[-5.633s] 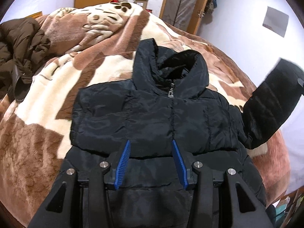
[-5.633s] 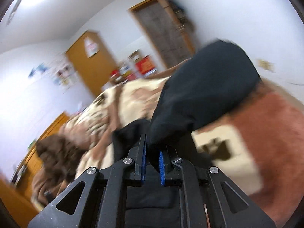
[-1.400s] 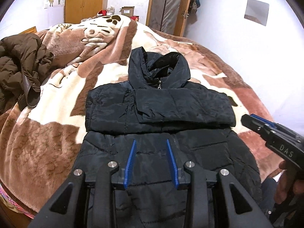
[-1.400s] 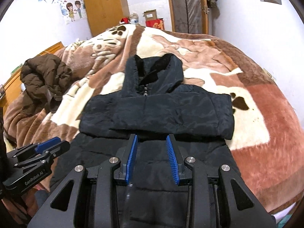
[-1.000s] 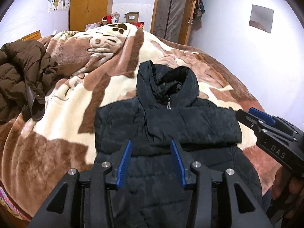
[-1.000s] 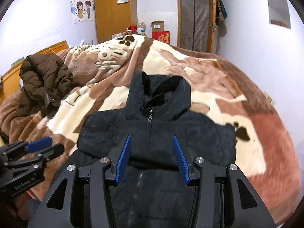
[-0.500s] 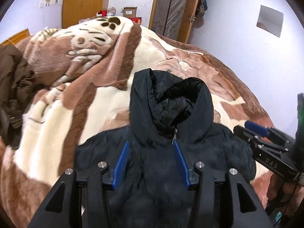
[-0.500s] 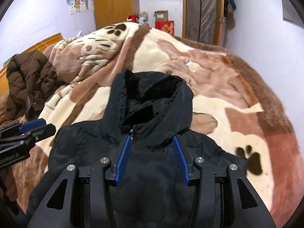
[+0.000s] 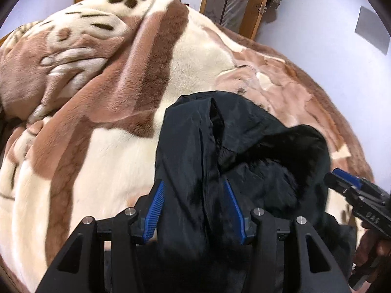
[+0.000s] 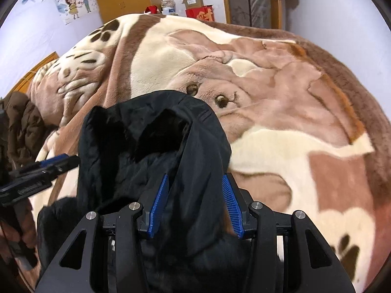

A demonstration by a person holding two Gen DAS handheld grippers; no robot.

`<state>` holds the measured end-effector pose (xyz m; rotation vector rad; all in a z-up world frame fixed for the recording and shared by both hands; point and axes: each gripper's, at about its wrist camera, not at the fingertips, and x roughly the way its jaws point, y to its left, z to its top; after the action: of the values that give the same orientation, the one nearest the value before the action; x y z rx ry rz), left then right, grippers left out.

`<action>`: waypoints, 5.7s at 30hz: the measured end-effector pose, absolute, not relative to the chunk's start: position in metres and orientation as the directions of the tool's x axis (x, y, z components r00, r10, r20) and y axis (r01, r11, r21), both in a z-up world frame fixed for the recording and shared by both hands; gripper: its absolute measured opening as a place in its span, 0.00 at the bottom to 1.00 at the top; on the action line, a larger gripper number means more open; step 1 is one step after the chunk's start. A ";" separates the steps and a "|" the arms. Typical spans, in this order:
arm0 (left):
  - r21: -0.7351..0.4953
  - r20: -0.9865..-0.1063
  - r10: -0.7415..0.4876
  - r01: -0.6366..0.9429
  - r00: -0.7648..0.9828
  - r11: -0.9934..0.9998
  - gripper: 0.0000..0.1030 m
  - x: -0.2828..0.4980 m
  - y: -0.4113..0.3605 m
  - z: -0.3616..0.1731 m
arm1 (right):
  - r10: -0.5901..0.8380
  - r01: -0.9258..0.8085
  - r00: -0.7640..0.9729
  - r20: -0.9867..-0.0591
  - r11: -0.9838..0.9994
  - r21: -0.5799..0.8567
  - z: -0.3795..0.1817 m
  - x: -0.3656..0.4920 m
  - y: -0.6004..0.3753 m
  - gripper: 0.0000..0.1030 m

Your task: Fold large clothes

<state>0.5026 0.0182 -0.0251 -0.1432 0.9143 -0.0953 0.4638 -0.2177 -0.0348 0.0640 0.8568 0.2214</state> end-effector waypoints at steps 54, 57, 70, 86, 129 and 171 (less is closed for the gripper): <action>-0.180 -0.672 -0.161 0.051 0.723 0.982 0.05 0.194 0.059 0.025 | 0.297 -0.236 0.656 -0.694 0.954 0.185 0.001 0.189 -0.206 0.27; -0.184 -0.682 -0.185 0.079 0.708 0.980 0.05 0.219 0.045 0.024 | 0.300 -0.253 0.655 -0.693 0.952 0.173 -0.001 0.203 -0.194 0.27; -0.224 -0.811 -0.237 0.089 0.535 0.970 0.06 0.217 0.010 -0.102 | 0.271 -0.241 0.429 -0.862 0.954 0.180 -0.128 0.219 -0.179 0.27; -0.282 -0.775 -0.274 0.076 0.569 0.956 0.06 0.211 0.027 -0.041 | 0.265 -0.211 0.658 -0.705 0.963 0.166 -0.027 0.207 -0.213 0.28; -0.193 -0.787 -0.155 0.000 0.597 0.981 0.10 0.283 0.046 -0.091 | 0.240 -0.239 0.583 -0.776 0.964 0.119 -0.097 0.277 -0.175 0.25; -0.272 -0.818 -0.288 0.106 0.499 0.956 0.10 0.246 -0.022 -0.116 | 0.243 -0.183 0.508 -0.826 0.968 0.172 -0.139 0.209 -0.169 0.25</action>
<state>0.2461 -0.0221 -0.1160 -0.1958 1.0228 -0.2397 0.2091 -0.1687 -0.1392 0.0654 1.0057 0.2571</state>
